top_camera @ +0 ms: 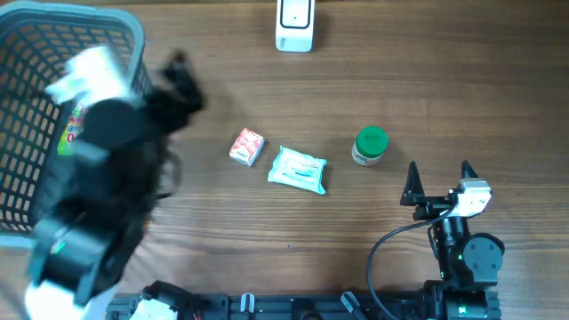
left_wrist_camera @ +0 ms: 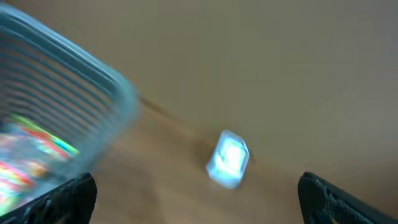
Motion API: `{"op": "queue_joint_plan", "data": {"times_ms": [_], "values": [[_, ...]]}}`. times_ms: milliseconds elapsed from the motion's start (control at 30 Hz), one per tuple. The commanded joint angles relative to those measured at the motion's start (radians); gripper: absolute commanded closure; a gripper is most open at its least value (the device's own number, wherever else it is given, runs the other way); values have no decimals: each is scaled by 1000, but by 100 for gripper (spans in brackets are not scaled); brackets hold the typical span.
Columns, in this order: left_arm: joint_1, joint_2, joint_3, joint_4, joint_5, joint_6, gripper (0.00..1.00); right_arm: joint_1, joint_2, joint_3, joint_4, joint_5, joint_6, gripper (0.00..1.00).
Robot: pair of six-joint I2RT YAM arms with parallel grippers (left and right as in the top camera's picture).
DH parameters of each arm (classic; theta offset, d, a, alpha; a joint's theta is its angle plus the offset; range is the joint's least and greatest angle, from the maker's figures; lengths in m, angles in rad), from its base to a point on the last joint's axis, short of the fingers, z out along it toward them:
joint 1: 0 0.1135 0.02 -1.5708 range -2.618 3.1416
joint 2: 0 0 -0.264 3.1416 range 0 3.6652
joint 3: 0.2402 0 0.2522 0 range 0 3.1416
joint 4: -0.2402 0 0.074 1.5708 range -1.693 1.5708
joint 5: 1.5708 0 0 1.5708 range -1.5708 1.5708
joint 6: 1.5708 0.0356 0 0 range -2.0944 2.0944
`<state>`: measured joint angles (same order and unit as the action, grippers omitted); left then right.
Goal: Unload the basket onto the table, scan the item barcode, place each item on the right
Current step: 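Grasp the pink Kleenex pack and place it on the table, then reach into the basket and grasp the Haribo candy bag with left gripper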
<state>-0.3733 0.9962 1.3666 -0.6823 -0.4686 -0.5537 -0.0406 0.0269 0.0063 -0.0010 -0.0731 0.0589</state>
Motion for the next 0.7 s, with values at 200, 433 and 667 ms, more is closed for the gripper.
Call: {"op": "queue_joint_plan", "data": {"times_ms": [200,433,667], "values": [[846,144,-13,-144,556,-143,0,4,-5,-1,2,13,-5,0],[1003,552,-13,-151,689,-143,0,4,-5,-1,2,13,-5,0],[935,854,-13,-24,685,-167,0,4,-5,-1,2,13,-4,0]]}}
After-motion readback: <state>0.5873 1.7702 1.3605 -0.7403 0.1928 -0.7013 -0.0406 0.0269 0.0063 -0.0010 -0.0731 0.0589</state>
